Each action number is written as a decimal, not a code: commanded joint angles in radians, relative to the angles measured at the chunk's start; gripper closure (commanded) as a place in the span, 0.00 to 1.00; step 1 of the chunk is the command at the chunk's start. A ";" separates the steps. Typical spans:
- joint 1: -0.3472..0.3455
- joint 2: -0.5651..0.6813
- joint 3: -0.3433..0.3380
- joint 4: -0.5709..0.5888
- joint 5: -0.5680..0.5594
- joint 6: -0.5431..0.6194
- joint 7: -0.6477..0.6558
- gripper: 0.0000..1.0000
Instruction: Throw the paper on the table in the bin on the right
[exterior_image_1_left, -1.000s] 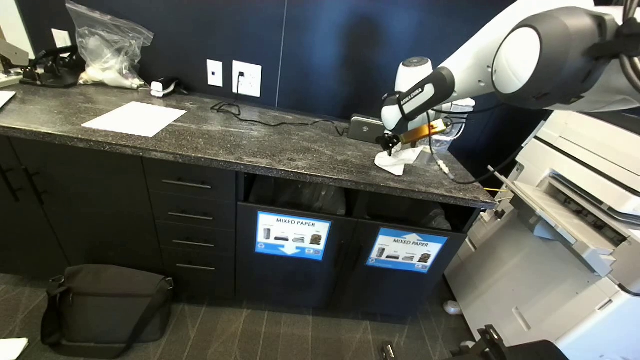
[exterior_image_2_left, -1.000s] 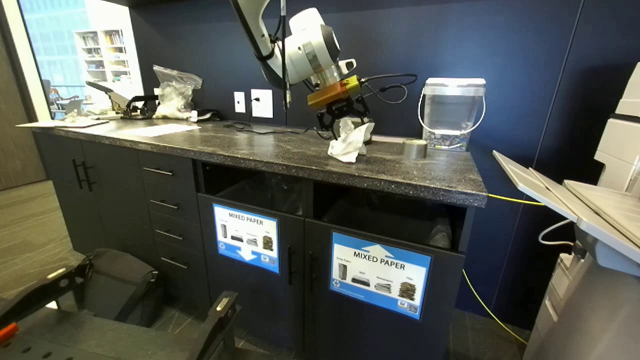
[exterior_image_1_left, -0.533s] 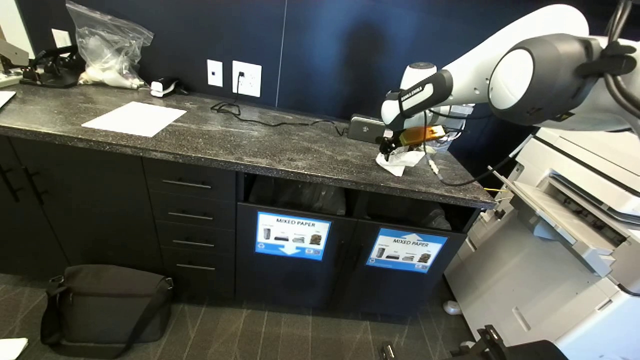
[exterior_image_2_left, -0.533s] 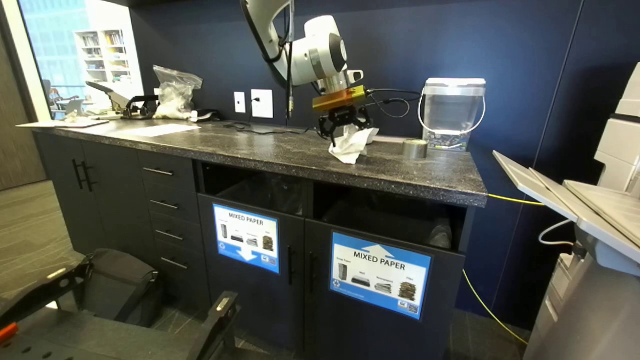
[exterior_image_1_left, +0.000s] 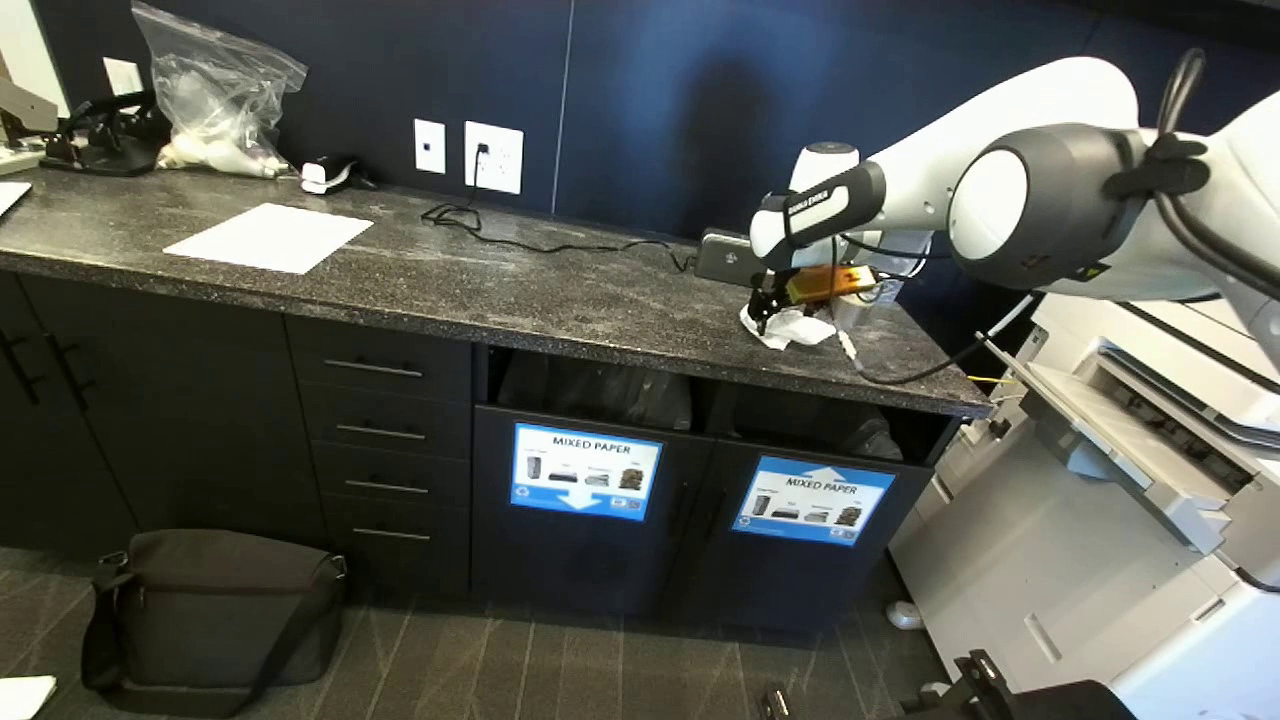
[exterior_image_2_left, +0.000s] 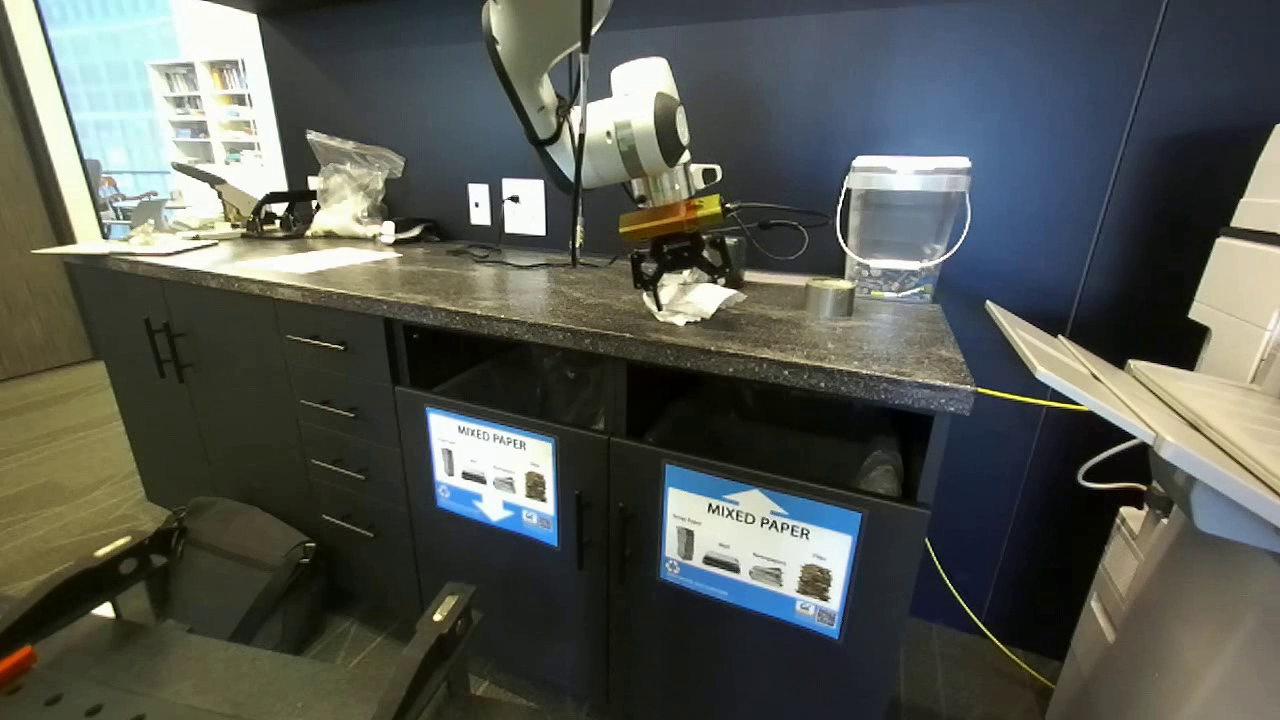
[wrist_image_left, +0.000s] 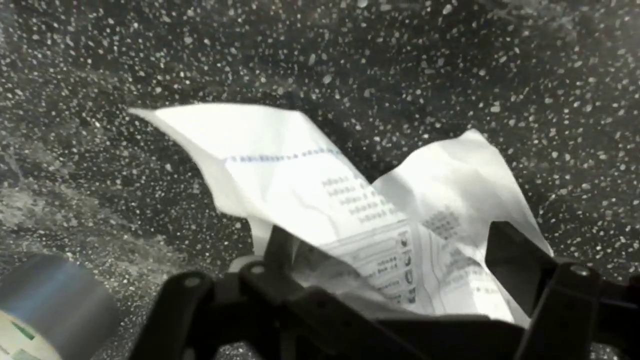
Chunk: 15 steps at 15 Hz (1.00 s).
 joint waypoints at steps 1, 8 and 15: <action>-0.009 0.071 0.012 0.120 0.033 -0.049 -0.030 0.00; -0.009 0.116 0.011 0.195 0.043 -0.086 -0.027 0.00; -0.011 0.143 0.010 0.244 0.043 -0.109 -0.027 0.25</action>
